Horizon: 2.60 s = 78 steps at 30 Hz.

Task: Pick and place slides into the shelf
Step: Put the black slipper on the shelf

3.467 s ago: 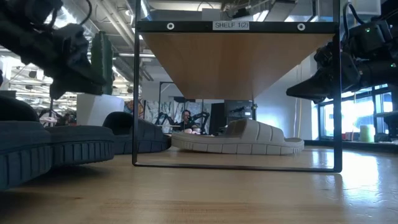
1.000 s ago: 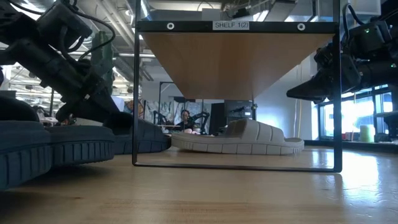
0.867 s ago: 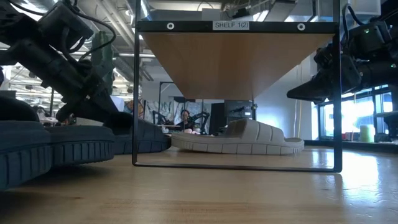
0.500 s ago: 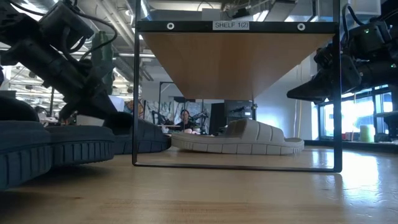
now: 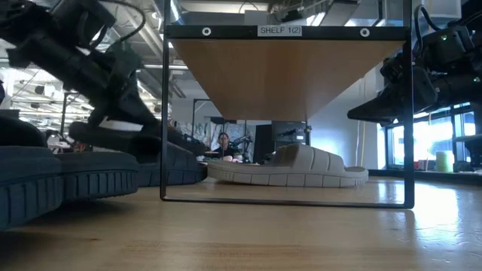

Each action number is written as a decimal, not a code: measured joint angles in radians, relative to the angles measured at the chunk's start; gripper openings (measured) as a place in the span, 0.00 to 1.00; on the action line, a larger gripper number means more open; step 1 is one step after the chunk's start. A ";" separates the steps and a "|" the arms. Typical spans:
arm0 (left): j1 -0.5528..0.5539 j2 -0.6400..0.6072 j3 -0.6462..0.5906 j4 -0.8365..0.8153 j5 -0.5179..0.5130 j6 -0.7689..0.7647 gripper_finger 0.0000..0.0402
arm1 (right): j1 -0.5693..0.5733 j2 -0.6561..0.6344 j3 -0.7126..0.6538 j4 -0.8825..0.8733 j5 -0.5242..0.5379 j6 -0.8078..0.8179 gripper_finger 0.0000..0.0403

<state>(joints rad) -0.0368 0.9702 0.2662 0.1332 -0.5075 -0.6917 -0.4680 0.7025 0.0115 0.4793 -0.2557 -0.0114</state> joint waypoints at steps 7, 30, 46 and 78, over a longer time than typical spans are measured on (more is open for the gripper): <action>0.000 -0.033 0.144 -0.290 -0.074 0.048 0.01 | 0.000 0.000 0.000 -0.003 0.000 0.002 0.20; 0.166 -0.017 0.583 -0.351 0.177 0.535 0.00 | 0.000 0.000 0.000 -0.002 0.000 0.003 0.20; 0.460 0.363 0.820 -0.218 0.894 0.541 0.00 | 0.000 0.000 0.000 0.001 0.000 0.003 0.20; 0.457 0.685 0.983 -0.141 0.940 0.335 0.00 | 0.000 0.000 0.000 -0.030 0.000 0.033 0.20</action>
<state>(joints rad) 0.4206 1.6552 1.2488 -0.0083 0.4323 -0.3564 -0.4679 0.7029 0.0114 0.4493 -0.2558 0.0219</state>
